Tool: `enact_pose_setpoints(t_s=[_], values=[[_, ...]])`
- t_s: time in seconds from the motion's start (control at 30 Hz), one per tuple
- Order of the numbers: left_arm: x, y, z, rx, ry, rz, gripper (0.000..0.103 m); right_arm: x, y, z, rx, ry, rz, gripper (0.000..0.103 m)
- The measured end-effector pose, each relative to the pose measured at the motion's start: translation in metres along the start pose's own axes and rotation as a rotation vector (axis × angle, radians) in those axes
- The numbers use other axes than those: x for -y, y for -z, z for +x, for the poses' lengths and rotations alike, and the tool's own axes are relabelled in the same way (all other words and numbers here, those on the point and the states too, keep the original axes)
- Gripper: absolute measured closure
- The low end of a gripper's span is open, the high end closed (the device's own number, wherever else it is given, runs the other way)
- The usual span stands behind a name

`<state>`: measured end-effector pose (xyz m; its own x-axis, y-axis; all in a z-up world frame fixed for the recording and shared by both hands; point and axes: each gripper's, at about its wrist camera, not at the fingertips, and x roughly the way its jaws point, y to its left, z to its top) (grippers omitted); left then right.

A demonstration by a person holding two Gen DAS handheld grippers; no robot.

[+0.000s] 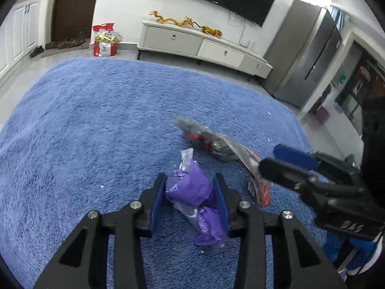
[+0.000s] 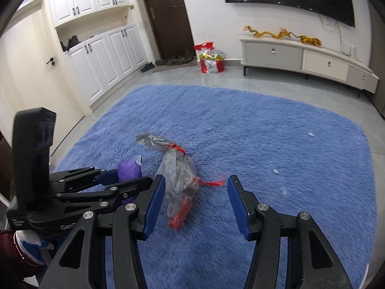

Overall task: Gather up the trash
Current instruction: 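Grasp the purple wrapper with the left tool while the right tool grasps the clear-red wrapper, then carry both wrappers to the white bin and open both tools to drop them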

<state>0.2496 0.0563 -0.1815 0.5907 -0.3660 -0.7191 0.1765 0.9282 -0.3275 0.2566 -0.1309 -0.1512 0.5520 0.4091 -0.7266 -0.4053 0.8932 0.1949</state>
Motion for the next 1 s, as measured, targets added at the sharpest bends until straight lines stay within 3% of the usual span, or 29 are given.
enact_pose_setpoints(t_s=[0.23, 0.33, 0.67, 1.0], values=[[-0.006, 0.002, -0.002, 0.015, 0.001, -0.016, 0.066, 0.0, 0.002, 0.026, -0.044, -0.026, 0.007, 0.066], [-0.005, 0.003, -0.003, 0.016, 0.003, -0.018, 0.066, 0.0, 0.006, 0.029, -0.059, -0.029, 0.007, 0.082], [0.016, 0.009, -0.024, 0.041, -0.063, 0.016, 0.066, -0.009, 0.017, -0.009, -0.008, 0.0, 0.018, 0.085], [0.064, 0.032, -0.111, 0.158, -0.108, 0.123, 0.067, -0.02, 0.049, -0.101, 0.071, 0.061, 0.05, 0.085]])
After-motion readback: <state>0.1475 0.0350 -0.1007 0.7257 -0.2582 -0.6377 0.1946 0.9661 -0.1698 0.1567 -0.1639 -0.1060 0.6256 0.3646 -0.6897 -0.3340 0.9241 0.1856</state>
